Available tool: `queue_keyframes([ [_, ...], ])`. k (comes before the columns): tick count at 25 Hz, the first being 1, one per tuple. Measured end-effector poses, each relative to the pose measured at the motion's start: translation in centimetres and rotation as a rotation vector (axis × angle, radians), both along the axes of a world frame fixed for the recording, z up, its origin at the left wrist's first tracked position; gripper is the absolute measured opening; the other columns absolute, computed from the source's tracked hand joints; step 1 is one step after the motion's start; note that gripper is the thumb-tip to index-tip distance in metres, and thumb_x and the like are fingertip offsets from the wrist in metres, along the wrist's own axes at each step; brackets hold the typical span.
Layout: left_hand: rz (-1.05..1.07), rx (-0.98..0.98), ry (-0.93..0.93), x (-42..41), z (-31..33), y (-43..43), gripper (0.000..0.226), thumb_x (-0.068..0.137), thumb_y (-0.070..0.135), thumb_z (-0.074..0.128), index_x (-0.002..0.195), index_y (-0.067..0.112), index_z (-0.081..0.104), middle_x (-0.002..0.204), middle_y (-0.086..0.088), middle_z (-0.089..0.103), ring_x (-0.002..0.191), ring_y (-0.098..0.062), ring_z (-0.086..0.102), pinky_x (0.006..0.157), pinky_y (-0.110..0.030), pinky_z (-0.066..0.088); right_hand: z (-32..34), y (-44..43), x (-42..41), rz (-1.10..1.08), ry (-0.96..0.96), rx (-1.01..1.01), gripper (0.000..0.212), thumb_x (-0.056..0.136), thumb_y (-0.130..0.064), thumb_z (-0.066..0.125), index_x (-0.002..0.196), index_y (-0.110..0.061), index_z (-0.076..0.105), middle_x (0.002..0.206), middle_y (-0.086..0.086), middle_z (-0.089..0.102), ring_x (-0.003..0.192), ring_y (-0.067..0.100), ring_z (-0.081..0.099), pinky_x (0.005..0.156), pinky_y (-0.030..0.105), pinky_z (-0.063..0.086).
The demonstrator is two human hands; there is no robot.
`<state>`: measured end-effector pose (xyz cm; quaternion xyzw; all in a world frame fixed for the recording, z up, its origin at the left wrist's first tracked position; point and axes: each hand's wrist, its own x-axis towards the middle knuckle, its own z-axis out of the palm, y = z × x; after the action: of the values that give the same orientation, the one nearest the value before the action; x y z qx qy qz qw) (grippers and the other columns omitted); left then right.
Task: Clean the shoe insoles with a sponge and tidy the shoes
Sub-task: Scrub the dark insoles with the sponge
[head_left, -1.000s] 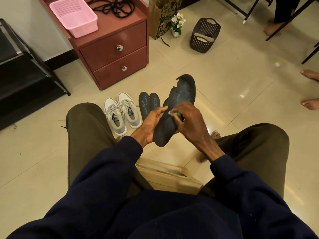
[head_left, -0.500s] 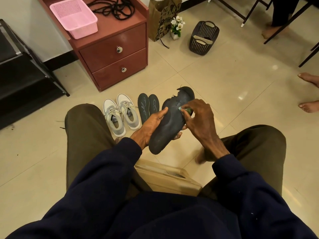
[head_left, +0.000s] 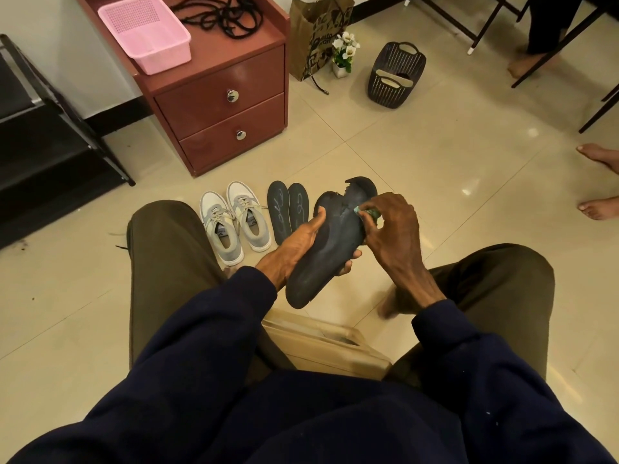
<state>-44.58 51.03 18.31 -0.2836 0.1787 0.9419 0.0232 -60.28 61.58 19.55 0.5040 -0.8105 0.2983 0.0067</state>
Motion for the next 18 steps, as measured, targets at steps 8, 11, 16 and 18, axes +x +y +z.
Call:
queue_keyframes([
  [8, 0.031, -0.037, -0.023, 0.2, -0.2, 0.0, 0.044, 0.104, 0.044, 0.05, 0.134, 0.013, 0.061, 0.12, -0.014, 0.066, 0.109, -0.032, 0.062, 0.093, -0.05, 0.049, -0.3, -0.8, 1.3, 0.175, -0.028, -0.015, 0.021, 0.088, -0.007, 0.077, 0.109, -0.006, 0.073, 0.105, 0.014, 0.071, 0.098, 0.029, 0.067, 0.092, 0.04, 0.055],
  [11, -0.049, -0.117, -0.067, 0.1, 0.3, 0.2, 0.051, 0.106, 0.046, 0.045, 0.141, 0.01, 0.054, 0.127, -0.017, 0.062, 0.108, -0.03, 0.064, 0.097, -0.047, 0.051, -0.4, -0.3, 0.7, -0.002, -0.161, 0.015, 0.026, 0.091, -0.01, 0.074, 0.116, -0.002, 0.071, 0.112, 0.017, 0.069, 0.104, 0.03, 0.067, 0.095, 0.042, 0.055],
  [16, 0.068, -0.177, -0.118, 0.1, 0.1, -0.2, 0.048, 0.108, 0.039, 0.043, 0.142, 0.006, 0.053, 0.114, -0.007, 0.07, 0.1, -0.016, 0.064, 0.111, -0.043, 0.043, 0.4, -1.1, 3.2, 0.302, -0.039, 0.021, 0.016, 0.089, -0.007, 0.074, 0.106, -0.005, 0.072, 0.105, 0.012, 0.069, 0.095, 0.024, 0.066, 0.087, 0.027, 0.052],
  [18, 0.025, -0.103, -0.099, 0.1, -0.1, 0.2, 0.05, 0.106, 0.047, 0.044, 0.14, 0.011, 0.055, 0.119, -0.013, 0.07, 0.112, -0.03, 0.063, 0.099, -0.049, 0.048, 0.1, -0.9, 1.3, 0.118, -0.054, 0.021, 0.018, 0.089, -0.008, 0.076, 0.106, -0.004, 0.072, 0.104, 0.015, 0.069, 0.094, 0.028, 0.067, 0.086, 0.034, 0.056],
])
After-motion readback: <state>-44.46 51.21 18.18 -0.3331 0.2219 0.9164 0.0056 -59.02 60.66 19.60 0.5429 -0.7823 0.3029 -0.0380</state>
